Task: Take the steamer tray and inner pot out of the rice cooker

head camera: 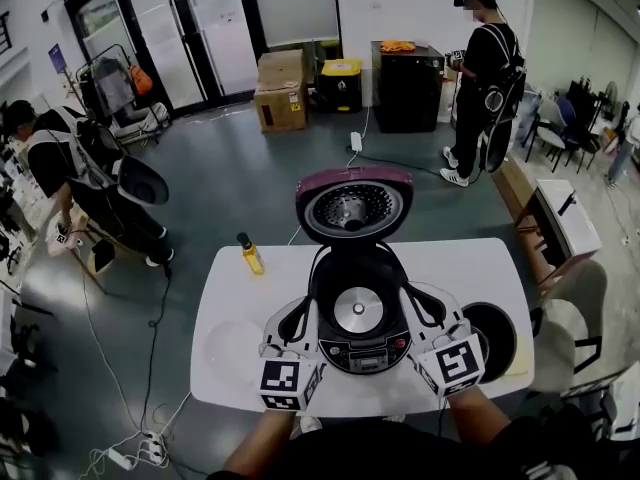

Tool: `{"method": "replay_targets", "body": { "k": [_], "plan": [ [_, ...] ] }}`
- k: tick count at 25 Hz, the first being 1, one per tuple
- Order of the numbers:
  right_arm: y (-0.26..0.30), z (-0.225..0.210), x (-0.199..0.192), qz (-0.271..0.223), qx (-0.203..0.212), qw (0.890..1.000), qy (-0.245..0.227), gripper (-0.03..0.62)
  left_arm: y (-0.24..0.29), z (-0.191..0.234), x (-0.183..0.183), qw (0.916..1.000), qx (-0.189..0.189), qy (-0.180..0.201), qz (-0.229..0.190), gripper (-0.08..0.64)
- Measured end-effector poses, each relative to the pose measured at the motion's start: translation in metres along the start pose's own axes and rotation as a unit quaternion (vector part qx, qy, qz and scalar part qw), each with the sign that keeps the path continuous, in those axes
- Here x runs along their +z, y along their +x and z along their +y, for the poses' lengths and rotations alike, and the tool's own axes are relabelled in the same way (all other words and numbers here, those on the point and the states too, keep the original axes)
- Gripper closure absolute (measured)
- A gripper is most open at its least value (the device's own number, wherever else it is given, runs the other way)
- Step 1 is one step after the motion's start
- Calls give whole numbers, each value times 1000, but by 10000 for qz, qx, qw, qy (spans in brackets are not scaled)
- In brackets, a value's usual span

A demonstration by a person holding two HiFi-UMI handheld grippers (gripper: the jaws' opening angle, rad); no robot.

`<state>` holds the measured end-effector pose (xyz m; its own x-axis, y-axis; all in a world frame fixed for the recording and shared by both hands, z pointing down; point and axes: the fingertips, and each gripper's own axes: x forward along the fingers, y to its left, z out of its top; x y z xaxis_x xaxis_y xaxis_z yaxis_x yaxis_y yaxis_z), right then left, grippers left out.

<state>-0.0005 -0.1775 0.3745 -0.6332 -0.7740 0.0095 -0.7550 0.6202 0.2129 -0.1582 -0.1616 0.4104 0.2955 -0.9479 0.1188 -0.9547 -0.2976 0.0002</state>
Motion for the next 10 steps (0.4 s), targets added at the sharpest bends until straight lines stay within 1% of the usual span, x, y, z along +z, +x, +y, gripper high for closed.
{"method": "replay_targets", "body": {
  "k": [3, 10],
  "plan": [
    [-1, 8, 9, -31, -48, 9999, -162, 594, -5, 5, -1, 10000, 46, 15, 2, 565],
    [-6, 11, 4, -73, -99, 9998, -147, 594, -14, 6, -8, 9999, 92, 19, 53, 565]
  ]
}}
